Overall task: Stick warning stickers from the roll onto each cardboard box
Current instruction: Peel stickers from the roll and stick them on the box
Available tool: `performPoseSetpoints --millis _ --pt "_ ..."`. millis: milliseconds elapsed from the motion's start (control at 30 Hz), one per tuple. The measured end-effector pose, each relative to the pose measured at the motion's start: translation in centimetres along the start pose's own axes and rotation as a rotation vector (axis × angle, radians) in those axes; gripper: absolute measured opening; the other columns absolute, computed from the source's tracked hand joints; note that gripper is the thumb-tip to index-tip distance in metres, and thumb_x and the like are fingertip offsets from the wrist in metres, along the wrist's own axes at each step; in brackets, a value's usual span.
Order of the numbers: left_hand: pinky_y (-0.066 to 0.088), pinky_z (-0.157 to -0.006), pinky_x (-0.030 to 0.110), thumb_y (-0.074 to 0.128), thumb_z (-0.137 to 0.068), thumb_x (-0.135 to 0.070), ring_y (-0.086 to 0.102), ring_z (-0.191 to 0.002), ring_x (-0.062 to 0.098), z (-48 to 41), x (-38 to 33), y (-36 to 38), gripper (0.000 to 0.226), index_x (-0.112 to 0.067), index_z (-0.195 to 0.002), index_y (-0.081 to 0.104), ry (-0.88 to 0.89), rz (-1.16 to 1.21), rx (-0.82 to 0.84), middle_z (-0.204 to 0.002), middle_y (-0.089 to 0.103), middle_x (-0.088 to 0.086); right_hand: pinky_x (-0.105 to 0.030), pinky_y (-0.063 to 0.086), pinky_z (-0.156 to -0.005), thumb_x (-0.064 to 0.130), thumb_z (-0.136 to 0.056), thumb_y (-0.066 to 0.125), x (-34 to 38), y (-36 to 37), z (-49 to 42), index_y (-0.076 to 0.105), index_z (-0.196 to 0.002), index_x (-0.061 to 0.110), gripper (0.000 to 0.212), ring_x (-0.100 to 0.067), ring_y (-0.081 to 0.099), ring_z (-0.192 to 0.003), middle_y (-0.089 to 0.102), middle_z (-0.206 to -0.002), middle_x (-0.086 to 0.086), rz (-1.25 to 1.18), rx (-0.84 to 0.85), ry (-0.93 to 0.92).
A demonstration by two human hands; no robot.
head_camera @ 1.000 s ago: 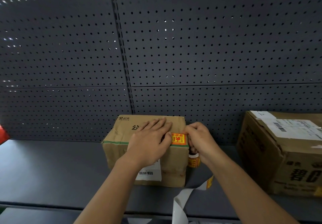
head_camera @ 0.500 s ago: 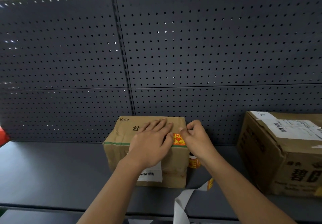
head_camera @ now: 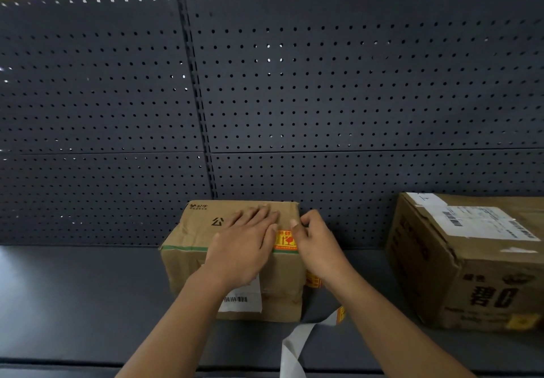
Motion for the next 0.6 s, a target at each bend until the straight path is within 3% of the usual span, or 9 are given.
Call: performPoseSetpoints --millis 133,233,333,500,600 --pt "0.000 -0.128 0.030 0.017 -0.111 -0.048 0.007 -0.159 0.009 -0.2 0.5 -0.3 0.056 -0.031 -0.164 0.018 0.005 0.089 0.023 -0.173 0.016 -0.008 -0.031 0.047 -0.061 0.038 -0.109 0.045 0.1 -0.3 0.2 0.054 -0.107 0.015 0.025 -0.009 0.058 -0.069 0.061 -0.081 0.003 0.017 -0.040 -0.003" --pt "-0.003 -0.128 0.029 0.018 -0.108 -0.058 0.001 -0.159 0.008 -0.1 0.4 -0.4 0.063 -0.033 -0.165 0.016 0.004 0.133 0.061 -0.173 0.009 -0.009 -0.037 0.055 -0.067 0.048 -0.104 0.053 0.2 -0.5 0.9 0.057 -0.108 0.021 0.028 -0.015 0.068 -0.077 0.070 -0.086 0.000 -0.066 -0.054 -0.015" --pt "-0.006 -0.127 0.031 0.015 -0.107 -0.060 -0.004 -0.159 0.008 -0.1 0.2 0.0 0.063 -0.035 -0.165 0.013 0.021 0.067 0.094 -0.173 0.002 -0.008 -0.046 0.056 -0.073 0.042 -0.106 0.051 -0.1 -0.2 1.2 0.057 -0.112 0.022 0.021 -0.025 0.069 -0.084 0.072 -0.090 -0.004 -0.099 -0.036 -0.009" --pt "-0.004 -0.128 0.032 0.014 -0.110 -0.051 -0.001 -0.160 0.010 -0.1 0.1 -0.1 0.056 -0.034 -0.164 0.016 0.027 0.050 0.067 -0.173 0.007 -0.007 -0.033 0.051 -0.068 0.035 -0.111 0.042 0.0 0.0 1.3 0.058 -0.112 0.020 0.021 -0.013 0.064 -0.079 0.066 -0.090 0.001 -0.095 -0.045 -0.015" --pt "0.007 -0.129 0.033 0.025 -0.112 -0.046 0.015 -0.158 0.008 0.0 0.4 -1.0 0.051 -0.032 -0.160 0.032 0.018 0.202 -0.054 -0.170 0.025 -0.007 -0.036 0.049 -0.065 0.037 -0.111 0.039 0.3 -0.7 1.2 0.062 -0.099 0.014 0.034 -0.012 0.061 -0.071 0.065 -0.082 -0.001 -0.099 -0.081 -0.024"
Point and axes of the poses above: each hand's wrist, its own z-axis away from the middle knuckle, its own y-axis out of the palm, x = y × z, the point moved 6 cm from there along -z, towards the middle knuckle
